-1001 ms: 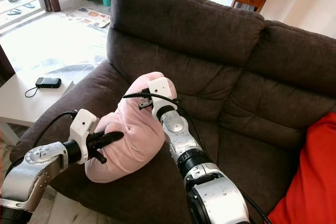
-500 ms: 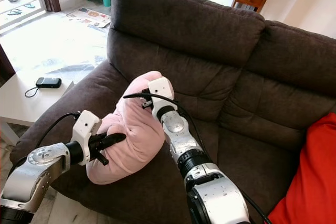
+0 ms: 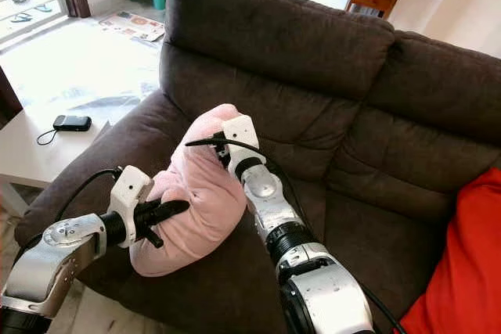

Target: Move the pillow to the sofa from floor

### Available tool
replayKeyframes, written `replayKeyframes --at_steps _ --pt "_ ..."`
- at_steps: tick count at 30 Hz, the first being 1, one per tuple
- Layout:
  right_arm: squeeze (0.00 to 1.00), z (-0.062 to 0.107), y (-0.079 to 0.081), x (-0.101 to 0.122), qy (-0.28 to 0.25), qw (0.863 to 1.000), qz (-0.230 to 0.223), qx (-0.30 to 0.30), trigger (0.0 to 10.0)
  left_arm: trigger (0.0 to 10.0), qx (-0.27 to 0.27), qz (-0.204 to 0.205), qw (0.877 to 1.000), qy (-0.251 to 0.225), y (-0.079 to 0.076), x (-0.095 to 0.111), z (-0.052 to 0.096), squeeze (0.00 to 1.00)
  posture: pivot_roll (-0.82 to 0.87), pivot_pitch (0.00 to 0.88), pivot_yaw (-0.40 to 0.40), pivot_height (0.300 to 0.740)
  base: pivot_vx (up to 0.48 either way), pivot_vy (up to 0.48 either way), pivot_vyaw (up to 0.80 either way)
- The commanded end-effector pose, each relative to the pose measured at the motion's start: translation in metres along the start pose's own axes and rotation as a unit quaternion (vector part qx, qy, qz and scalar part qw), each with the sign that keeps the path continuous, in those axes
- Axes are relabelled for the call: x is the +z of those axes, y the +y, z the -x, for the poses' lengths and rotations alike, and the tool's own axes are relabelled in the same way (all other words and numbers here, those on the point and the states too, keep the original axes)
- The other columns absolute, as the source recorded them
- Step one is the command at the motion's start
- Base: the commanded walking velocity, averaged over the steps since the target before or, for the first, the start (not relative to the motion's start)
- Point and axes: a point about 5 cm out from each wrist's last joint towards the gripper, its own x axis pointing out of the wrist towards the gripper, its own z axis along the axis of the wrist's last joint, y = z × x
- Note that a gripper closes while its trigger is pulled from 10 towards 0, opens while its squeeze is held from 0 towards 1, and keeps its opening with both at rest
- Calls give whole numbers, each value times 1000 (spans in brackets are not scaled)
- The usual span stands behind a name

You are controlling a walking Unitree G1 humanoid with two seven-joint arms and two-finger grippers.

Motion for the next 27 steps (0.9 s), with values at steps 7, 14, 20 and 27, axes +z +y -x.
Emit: replayKeyframes --at_steps 7,14,20,27 --pt "827 -1 9 5 -14 999 38 35 10000 10000 -48 -17 998 -20 -16 10 -10 0 200 0 -205 740 0 0 0" --pt "0 6 -22 -8 14 997 71 -9 10000 10000 -34 -14 999 -20 -14 8 -7 0 206 0 -209 740 0 0 0" --pt "0 25 -80 -19 22 991 82 -107 10000 10000 87 -6 996 -8 12 -12 4 0 208 0 -210 740 0 0 0" --pt "0 67 -146 -40 42 966 76 -242 10000 10000 271 19 962 0 52 -33 21 0 192 0 -203 740 0 0 0"
